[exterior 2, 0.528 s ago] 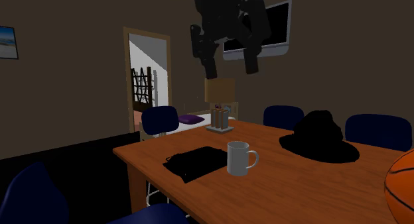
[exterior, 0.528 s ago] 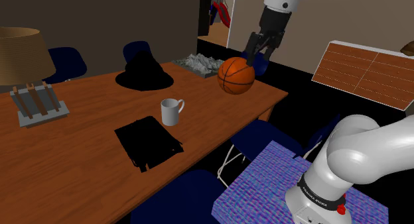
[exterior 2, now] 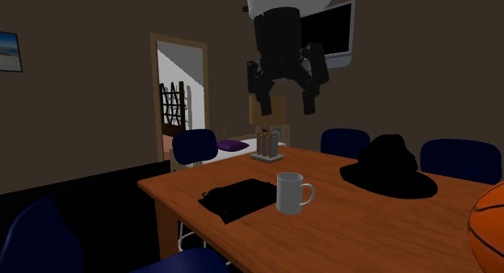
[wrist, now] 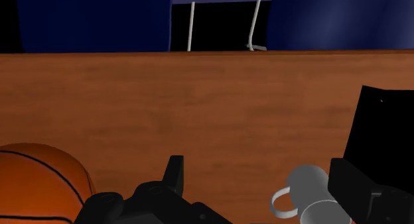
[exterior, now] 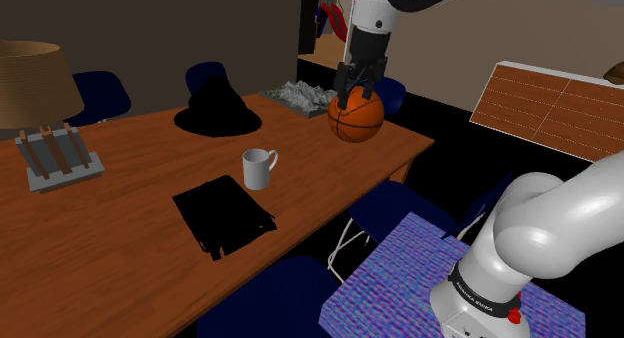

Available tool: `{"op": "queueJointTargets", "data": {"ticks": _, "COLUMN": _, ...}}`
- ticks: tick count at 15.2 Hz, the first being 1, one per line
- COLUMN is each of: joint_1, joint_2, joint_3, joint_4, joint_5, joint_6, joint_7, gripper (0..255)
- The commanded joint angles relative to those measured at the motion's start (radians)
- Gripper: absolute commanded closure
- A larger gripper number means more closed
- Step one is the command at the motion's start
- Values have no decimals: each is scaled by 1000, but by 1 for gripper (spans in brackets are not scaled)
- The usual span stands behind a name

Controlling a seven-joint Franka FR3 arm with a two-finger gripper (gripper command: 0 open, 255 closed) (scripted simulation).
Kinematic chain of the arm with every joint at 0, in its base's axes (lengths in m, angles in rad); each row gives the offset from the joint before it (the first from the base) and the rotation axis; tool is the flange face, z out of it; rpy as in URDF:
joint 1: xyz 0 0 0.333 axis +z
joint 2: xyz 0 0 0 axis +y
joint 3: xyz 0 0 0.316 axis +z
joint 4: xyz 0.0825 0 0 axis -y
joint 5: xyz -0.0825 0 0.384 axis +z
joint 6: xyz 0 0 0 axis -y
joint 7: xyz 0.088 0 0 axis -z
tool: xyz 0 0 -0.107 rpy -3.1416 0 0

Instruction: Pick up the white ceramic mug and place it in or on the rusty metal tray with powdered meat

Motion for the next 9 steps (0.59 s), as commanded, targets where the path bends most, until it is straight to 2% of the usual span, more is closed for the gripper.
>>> {"op": "queueJointTargets", "data": {"ticks": 1, "joint_1": 6, "joint_2": 75, "joint_3": 6, "joint_4": 28, "joint_5": 2, "joint_6": 26, "joint_7": -8, "gripper": 0}}
{"op": "queueJointTargets", "data": {"ticks": 9, "joint_1": 33, "joint_2": 395, "joint_3": 50, "joint_4": 207, "joint_5": 3, "joint_6": 83, "joint_7": -14, "gripper": 0}}
